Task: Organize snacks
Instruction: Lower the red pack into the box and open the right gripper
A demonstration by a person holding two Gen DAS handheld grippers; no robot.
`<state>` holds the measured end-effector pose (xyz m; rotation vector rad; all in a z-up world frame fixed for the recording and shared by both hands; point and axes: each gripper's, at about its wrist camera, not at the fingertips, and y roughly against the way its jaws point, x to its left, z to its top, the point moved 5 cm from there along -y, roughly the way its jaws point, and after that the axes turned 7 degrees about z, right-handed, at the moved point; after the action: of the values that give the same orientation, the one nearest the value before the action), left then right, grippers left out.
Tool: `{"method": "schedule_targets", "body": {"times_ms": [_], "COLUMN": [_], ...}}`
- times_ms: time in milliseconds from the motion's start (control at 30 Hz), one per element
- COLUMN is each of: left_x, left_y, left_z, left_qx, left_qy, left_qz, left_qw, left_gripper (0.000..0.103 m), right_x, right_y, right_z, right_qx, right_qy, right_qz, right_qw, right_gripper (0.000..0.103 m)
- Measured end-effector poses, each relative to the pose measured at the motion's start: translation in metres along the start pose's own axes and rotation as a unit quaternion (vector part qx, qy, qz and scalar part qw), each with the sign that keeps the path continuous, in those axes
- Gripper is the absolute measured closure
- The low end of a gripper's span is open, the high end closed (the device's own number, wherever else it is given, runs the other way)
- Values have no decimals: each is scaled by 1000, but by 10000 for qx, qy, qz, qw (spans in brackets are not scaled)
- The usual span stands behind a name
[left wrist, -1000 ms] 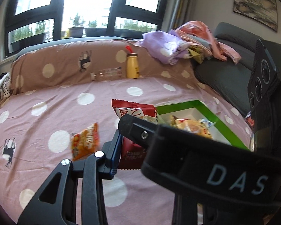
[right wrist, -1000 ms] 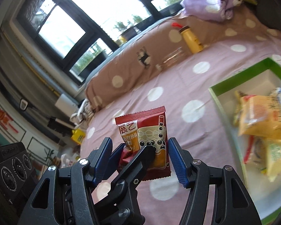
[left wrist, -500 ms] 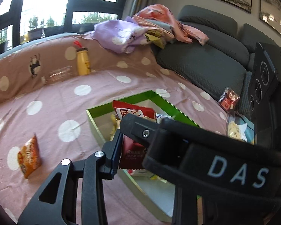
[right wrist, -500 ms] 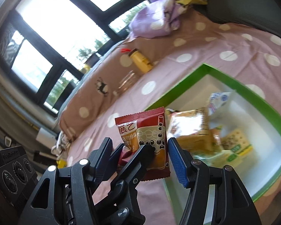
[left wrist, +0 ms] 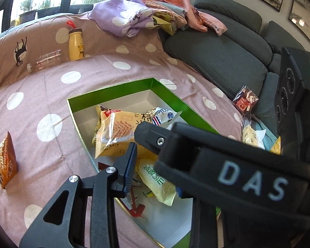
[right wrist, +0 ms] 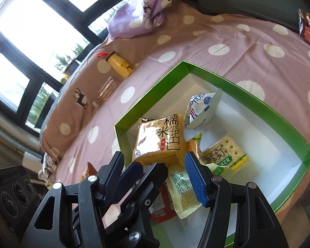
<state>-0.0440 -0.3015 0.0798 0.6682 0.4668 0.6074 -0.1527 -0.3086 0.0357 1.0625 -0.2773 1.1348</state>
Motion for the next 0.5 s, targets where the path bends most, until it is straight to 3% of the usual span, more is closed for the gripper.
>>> {"method": "schedule_targets", "body": {"times_ms": [133, 200, 267, 333, 500], "left_x": [15, 32, 54, 80, 149], "left_y": [11, 21, 32, 46, 72], "left_z": [-1, -2, -2, -5, -23], "left_qx": [-66, -121, -224, -313, -351], "left_qy": [99, 268, 429, 561, 1045], "left_qz": [213, 398, 712, 1112, 1936], "left_qw": [9997, 9988, 9963, 9917, 9749], "left_gripper": [66, 53, 30, 18, 16], "right_x": [4, 9, 16, 24, 48], "right_y": [-3, -3, -2, -4, -11], "right_z": [-2, -2, -2, -3, -10], "right_qx": [23, -23, -93, -114, -91], "right_qy": [-12, 71, 144, 219, 379], "right_qz": [77, 103, 139, 235, 573], "right_qw": [10000, 9999, 9998, 9994, 9976], "right_gripper": [39, 39, 39, 37, 29]}}
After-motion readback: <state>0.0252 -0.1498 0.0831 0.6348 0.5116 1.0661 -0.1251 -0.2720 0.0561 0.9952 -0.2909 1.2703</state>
